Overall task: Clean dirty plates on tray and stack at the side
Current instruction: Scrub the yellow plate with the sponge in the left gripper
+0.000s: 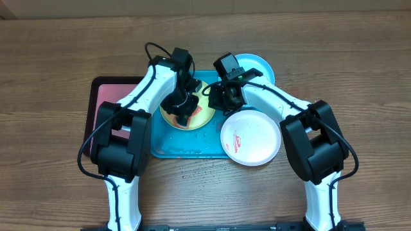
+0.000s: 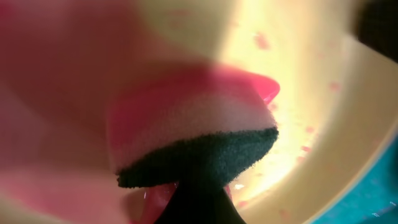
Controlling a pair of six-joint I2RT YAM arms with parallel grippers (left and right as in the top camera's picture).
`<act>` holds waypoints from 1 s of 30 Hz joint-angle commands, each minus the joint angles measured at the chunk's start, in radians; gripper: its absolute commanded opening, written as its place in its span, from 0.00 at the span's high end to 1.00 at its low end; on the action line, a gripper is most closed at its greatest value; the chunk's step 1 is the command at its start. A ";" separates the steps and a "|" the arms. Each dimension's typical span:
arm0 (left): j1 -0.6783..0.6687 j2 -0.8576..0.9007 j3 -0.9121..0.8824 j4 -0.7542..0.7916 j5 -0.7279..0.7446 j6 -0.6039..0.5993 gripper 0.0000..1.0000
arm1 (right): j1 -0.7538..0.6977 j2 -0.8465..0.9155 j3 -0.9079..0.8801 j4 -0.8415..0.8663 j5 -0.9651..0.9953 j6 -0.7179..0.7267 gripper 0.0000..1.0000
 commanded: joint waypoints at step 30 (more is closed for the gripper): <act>0.021 0.008 -0.021 0.233 0.286 0.004 0.96 | 0.006 0.013 0.009 -0.039 -0.012 0.087 0.96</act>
